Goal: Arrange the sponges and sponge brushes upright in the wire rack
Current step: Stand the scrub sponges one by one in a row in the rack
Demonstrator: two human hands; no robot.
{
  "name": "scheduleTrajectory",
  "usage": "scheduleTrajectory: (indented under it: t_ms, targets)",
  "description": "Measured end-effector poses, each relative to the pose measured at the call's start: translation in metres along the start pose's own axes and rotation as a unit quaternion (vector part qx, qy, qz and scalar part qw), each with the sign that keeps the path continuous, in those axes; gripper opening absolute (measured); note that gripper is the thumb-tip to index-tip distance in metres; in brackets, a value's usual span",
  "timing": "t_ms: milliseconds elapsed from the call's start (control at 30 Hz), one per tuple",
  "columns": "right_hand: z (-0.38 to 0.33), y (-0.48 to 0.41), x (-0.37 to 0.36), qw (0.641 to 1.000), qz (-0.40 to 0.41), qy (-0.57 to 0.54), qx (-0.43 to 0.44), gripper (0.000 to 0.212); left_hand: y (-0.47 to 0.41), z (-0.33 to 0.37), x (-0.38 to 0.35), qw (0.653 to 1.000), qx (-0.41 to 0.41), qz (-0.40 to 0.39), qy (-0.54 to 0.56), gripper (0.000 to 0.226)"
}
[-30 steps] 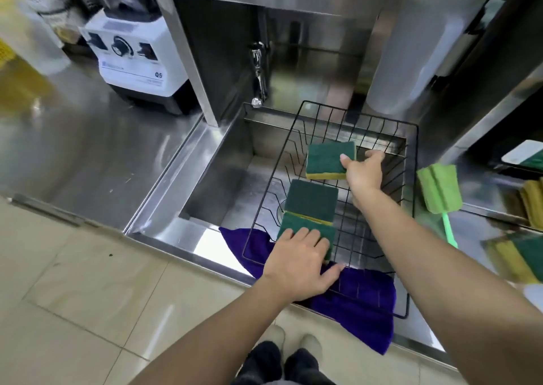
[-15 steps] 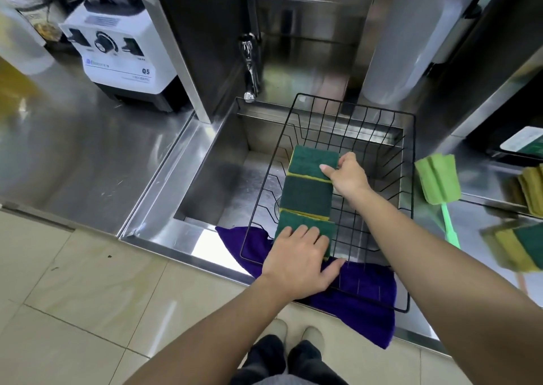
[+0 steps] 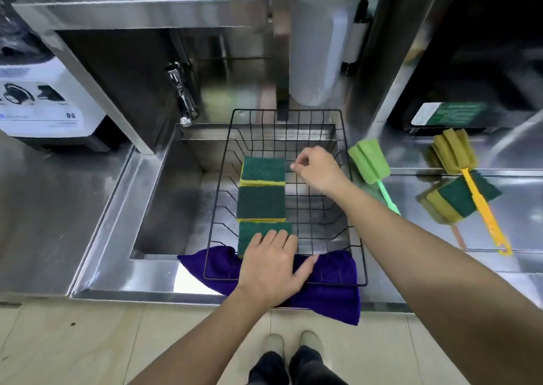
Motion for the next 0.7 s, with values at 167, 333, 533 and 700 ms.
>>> scheduleTrajectory:
  t_ms: [167,333,533,700]
  targets:
    - [0.059,0.033,0.082,0.988,0.151,-0.024,-0.031,0.016,-0.028,0.059,-0.007,0.994,-0.097,-0.026,0.040,0.052]
    - [0.116,0.052,0.106,0.966,0.231,-0.005,-0.119,0.023,-0.037,0.079,-0.017,0.989,-0.120,-0.088,0.006,0.062]
    - [0.172,0.080,0.106,0.918,0.249,0.047,-0.306,0.068,-0.038,0.071,-0.022,0.992,-0.089,-0.086,-0.001,0.065]
    - [0.197,0.094,0.103,0.899,0.266,0.020,-0.348,0.080,-0.038,0.072,-0.025,0.993,-0.087,-0.084,0.001,0.062]
Point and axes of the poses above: each hand's wrist, its own y-axis away from the middle knuckle, its own x-axis out of the back of the hand, z = x × y, the point moved 2 cm from there along -y, towards the middle knuckle, and after that the axes turned 5 degrees about -x, right-handed, at the moved point
